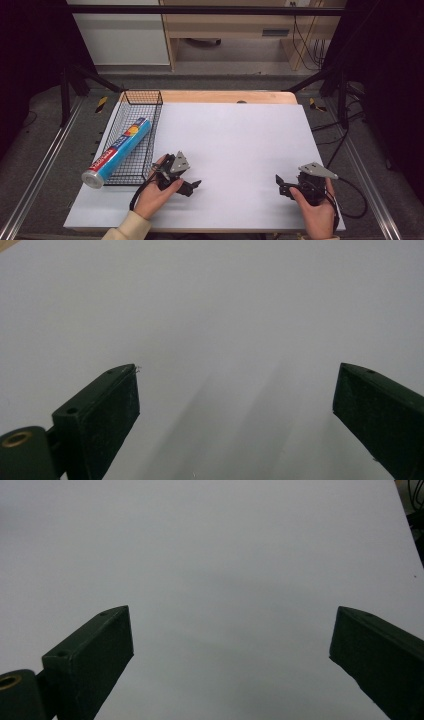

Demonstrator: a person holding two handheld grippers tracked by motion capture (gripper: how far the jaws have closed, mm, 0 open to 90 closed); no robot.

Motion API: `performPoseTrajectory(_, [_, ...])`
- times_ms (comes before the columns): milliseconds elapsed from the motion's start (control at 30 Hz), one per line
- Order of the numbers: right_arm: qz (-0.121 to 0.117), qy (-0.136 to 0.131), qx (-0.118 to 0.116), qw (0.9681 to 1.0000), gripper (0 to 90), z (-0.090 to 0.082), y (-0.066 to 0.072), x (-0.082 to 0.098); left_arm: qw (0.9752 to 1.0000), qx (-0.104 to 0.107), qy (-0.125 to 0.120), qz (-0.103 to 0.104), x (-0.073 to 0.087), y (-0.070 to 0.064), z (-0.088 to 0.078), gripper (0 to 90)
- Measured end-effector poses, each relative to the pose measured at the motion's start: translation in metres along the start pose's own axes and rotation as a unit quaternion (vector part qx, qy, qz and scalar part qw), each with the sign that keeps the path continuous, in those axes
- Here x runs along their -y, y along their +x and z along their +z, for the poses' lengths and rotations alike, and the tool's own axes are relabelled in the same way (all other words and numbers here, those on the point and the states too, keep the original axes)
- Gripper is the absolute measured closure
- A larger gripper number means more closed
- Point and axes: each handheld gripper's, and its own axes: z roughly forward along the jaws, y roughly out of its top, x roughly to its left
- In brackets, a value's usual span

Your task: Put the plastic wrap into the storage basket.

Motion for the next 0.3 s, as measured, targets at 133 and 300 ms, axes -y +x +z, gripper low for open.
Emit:
performPoseTrajectory(133, [0.004, 0.006, -0.005, 1.0, 4.0, 0.003, -0.002, 0.003, 1.0, -0.004, -0.004, -0.002, 0.01, -0.001, -0.006, 4.8])
performPoseTrajectory(300, [0.007, 0.007, -0.012, 0.9999, 4.0, 0.006, -0.005, 0.005, 0.9998, -0.013, -0.016, -0.006, 0.014, -0.002, -0.01, 4.9])
